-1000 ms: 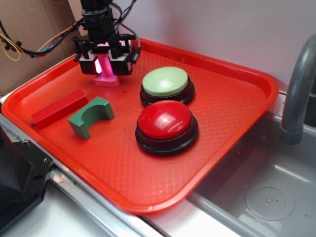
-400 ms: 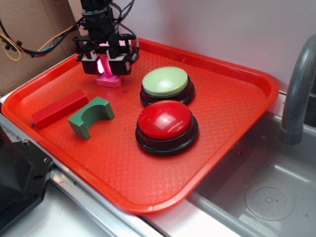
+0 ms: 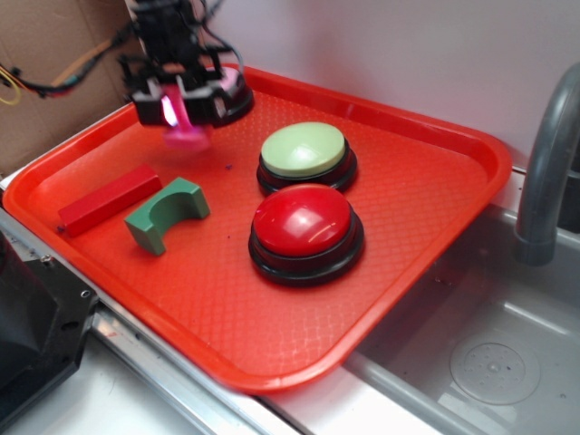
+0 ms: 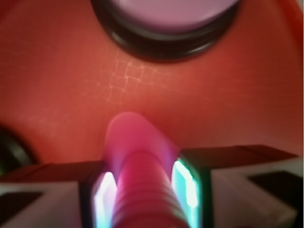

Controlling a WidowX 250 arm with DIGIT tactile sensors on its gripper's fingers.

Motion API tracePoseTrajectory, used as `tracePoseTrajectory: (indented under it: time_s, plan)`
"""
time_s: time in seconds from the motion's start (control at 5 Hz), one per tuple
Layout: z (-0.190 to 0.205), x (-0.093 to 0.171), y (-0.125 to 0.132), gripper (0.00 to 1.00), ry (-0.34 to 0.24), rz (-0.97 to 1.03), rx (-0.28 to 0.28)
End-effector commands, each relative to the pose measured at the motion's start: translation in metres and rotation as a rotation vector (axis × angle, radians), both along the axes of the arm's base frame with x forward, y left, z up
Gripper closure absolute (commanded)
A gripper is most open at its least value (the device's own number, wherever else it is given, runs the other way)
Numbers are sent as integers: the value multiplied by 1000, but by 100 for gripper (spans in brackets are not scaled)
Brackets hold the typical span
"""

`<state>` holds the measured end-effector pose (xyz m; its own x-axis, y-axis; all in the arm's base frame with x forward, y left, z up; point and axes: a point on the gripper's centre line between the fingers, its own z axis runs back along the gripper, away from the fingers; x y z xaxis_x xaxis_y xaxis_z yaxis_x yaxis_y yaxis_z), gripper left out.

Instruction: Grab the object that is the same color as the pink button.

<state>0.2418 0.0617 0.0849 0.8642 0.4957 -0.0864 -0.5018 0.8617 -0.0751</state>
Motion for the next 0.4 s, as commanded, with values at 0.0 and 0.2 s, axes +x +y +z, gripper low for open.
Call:
tracePoseTrajectory:
  time_s: [0.0, 0.2]
  plan:
    - [88, -30, -8, 100, -93, -89, 39]
    - [112, -43, -23, 100, -99, -154, 26]
